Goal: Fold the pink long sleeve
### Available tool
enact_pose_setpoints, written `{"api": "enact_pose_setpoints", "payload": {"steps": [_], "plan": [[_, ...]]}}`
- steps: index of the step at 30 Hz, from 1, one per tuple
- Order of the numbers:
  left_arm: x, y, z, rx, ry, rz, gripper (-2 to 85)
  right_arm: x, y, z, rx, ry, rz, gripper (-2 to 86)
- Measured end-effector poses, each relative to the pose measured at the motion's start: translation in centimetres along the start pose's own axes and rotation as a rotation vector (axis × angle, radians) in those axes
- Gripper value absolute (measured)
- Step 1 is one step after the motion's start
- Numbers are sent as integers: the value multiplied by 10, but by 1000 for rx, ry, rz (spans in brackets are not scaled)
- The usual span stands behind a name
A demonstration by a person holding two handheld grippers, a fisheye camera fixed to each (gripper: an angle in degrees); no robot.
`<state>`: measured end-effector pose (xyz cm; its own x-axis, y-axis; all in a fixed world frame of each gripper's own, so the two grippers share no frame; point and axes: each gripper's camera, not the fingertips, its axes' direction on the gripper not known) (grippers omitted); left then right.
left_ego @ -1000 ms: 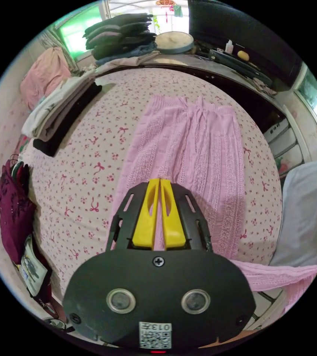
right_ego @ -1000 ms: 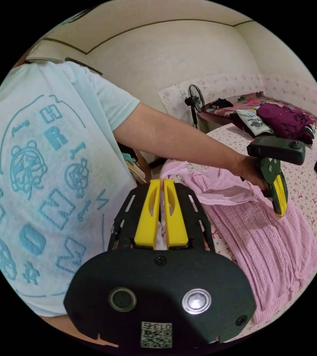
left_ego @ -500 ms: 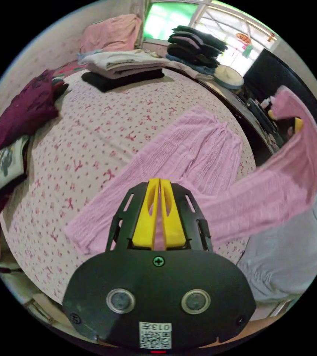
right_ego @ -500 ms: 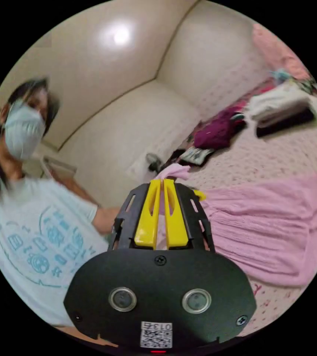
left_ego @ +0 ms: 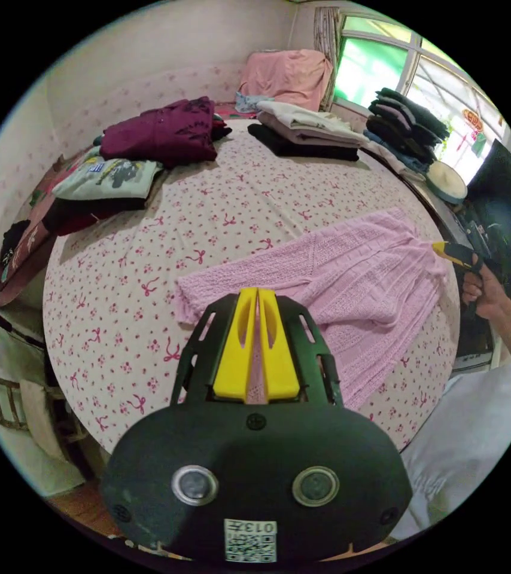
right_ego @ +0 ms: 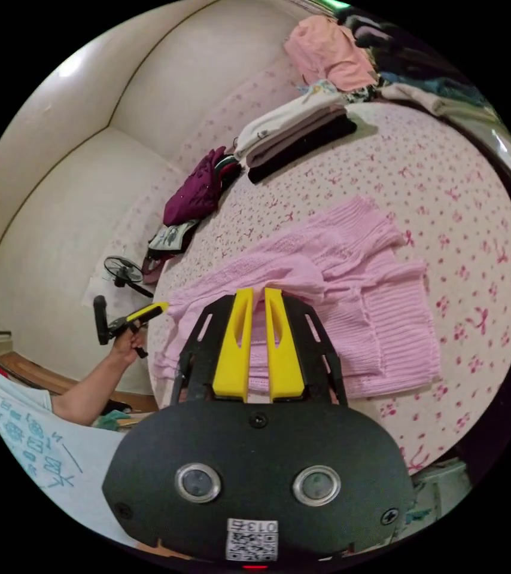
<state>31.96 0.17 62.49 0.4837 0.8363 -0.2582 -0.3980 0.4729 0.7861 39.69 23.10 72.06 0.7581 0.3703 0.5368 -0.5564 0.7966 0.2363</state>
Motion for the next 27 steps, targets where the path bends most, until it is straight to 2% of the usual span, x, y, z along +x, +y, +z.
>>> {"api": "enact_pose_setpoints", "payload": {"steps": [2,5,7,11,13,15,17,19,23,27], "plan": [[7,7,-8,44,19,31,0,-3,-7,-6,15,67,-38,47],[23,17,-16,73,27,103,6,8,-14,-5,7,71,38,59],[33,22,-9,31,15,153,18,6,-17,-8,32,120,39,66],[39,30,15,-69,-40,179,52,-20,-30,-6,56,334,-130,80],[38,32,34,-144,-42,163,41,-27,-39,8,-11,367,-205,77],[38,35,40,-137,-41,156,25,-27,-46,29,-117,390,-234,57],[38,34,40,-152,-34,160,15,-26,-52,56,-305,386,-237,36],[42,35,32,-145,-42,194,9,-39,-55,51,-264,407,-286,31],[39,42,16,-72,-37,192,6,-75,-53,28,-38,470,-453,29],[36,39,38,-117,-36,133,7,-66,-59,49,-66,514,-431,32]]}}
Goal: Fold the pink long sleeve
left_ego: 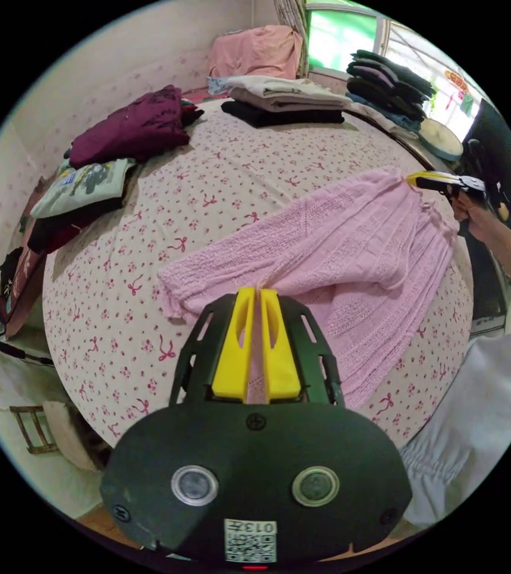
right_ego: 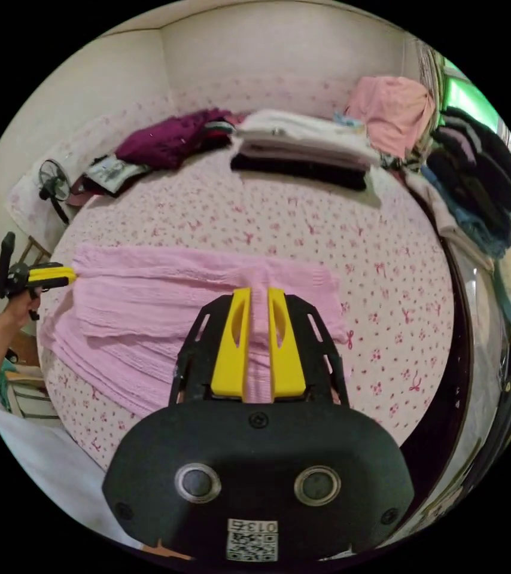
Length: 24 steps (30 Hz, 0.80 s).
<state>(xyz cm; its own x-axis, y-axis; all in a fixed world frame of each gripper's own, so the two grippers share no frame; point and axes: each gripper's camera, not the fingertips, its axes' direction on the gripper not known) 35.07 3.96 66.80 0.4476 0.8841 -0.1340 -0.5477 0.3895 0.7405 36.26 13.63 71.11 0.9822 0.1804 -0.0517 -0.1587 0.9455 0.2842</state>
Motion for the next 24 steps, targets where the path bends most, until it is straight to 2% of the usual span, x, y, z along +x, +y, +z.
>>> {"api": "enact_pose_setpoints", "payload": {"steps": [2,4,6,8,11,13,17,18,20,21,24], "plan": [[-3,1,9,-40,38,-22,7,12,-2,20,-141,1,85,26],[-15,16,-2,-14,68,-95,5,20,0,7,-84,-7,152,19],[-24,31,-13,7,19,-168,3,19,3,-11,-24,27,174,12],[-23,38,-27,69,3,-190,1,-5,6,-27,25,-50,69,6],[6,25,-33,125,80,-116,-1,-66,7,-28,23,-165,-152,3],[43,8,-23,108,21,-25,-2,-110,10,-28,32,-220,-302,2],[74,-8,-1,64,-39,29,-2,-191,26,-17,40,-159,-588,1],[78,-10,13,-10,-48,52,-2,-196,28,-12,36,-139,-602,1],[75,-7,9,35,-50,43,-2,-207,38,14,-91,-129,-654,2],[70,-7,7,26,-14,17,-2,-205,40,9,-45,-146,-646,2],[67,-7,-11,61,-35,-45,-2,-201,33,-5,-99,-170,-621,2]]}}
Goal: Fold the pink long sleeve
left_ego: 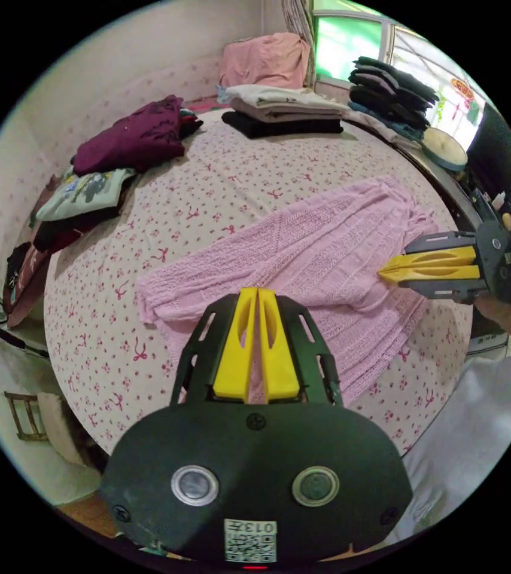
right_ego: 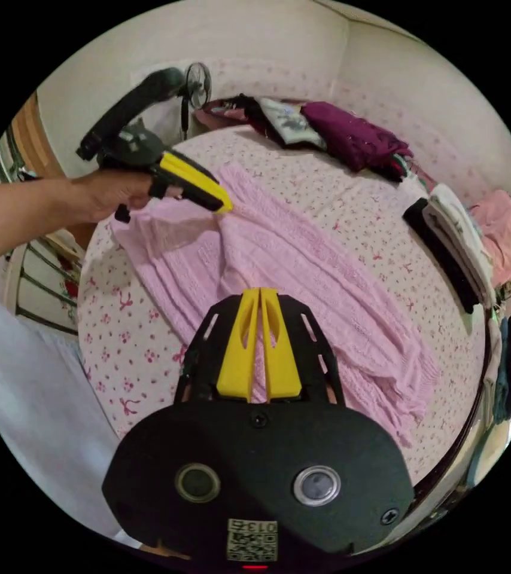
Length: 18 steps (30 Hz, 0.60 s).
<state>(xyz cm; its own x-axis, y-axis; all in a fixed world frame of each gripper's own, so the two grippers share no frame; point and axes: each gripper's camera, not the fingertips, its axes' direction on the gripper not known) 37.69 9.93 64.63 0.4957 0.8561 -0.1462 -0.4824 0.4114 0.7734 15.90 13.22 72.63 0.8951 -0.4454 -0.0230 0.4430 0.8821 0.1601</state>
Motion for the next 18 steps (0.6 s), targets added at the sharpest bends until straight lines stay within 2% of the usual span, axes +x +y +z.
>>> {"api": "enact_pose_setpoints", "payload": {"steps": [2,6,9,12,13,18], "plan": [[11,-3,-12,64,-2,29,-2,3,3,-20,99,68,44,2],[49,-26,-6,50,-5,180,-2,24,8,-24,86,216,177,1],[59,-37,21,-71,-55,219,-1,59,18,-21,16,264,338,2],[45,-40,16,-68,19,149,0,92,35,-5,-171,206,413,3],[43,-42,9,-53,8,142,1,102,43,-16,-89,140,457,5],[44,-51,-11,46,-41,136,16,128,65,-51,72,267,598,32]]}}
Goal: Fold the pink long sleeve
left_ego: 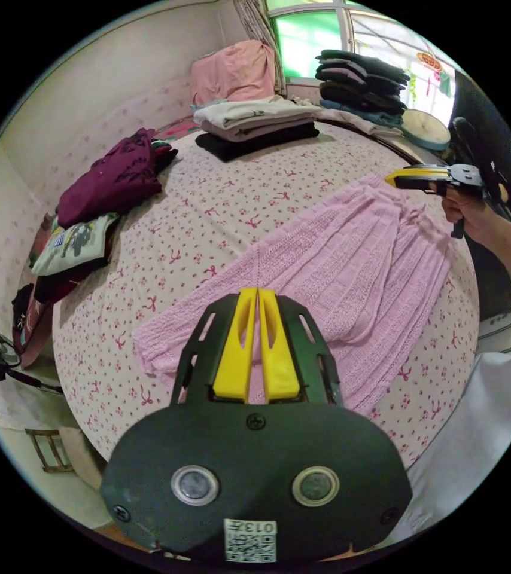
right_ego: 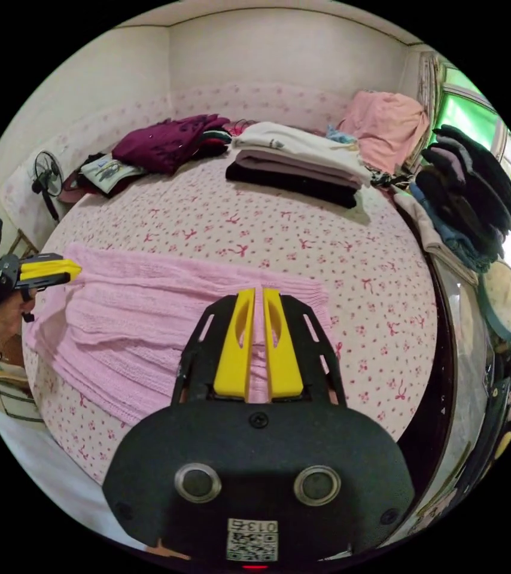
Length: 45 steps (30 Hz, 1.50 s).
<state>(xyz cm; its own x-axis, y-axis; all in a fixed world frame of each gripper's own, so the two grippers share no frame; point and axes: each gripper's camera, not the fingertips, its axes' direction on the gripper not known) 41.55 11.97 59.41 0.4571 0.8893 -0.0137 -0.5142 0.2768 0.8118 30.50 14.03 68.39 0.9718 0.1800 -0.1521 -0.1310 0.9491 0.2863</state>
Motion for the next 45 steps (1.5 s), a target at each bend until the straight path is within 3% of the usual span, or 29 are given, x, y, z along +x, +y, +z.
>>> {"api": "enact_pose_setpoints", "payload": {"steps": [3,9,16,24,28,31,35,40,42,45], "plan": [[-8,-6,11,-38,72,-10,46,10,-6,13,-60,-75,-7,55],[-6,-14,17,-110,112,64,11,4,-15,29,-144,-114,-46,26],[-5,-21,-18,12,39,78,3,-8,-21,-9,44,-18,-76,13],[-12,-27,11,-77,43,2,7,-12,-43,27,-62,-8,-47,17],[-15,-13,-19,31,-51,-93,5,-13,-54,2,24,24,10,11],[2,-9,-34,111,44,-44,2,-39,-60,-1,11,-80,-80,5],[39,-13,-11,-5,33,120,-1,-82,-66,26,-79,7,-232,1],[29,-2,0,-66,80,77,-2,-79,-86,34,-133,-30,-171,-1],[21,4,-14,-6,72,35,-2,-88,-90,17,-47,-39,-193,-1],[22,8,-22,17,49,58,-2,-122,-95,-5,33,-204,-293,-1]]}}
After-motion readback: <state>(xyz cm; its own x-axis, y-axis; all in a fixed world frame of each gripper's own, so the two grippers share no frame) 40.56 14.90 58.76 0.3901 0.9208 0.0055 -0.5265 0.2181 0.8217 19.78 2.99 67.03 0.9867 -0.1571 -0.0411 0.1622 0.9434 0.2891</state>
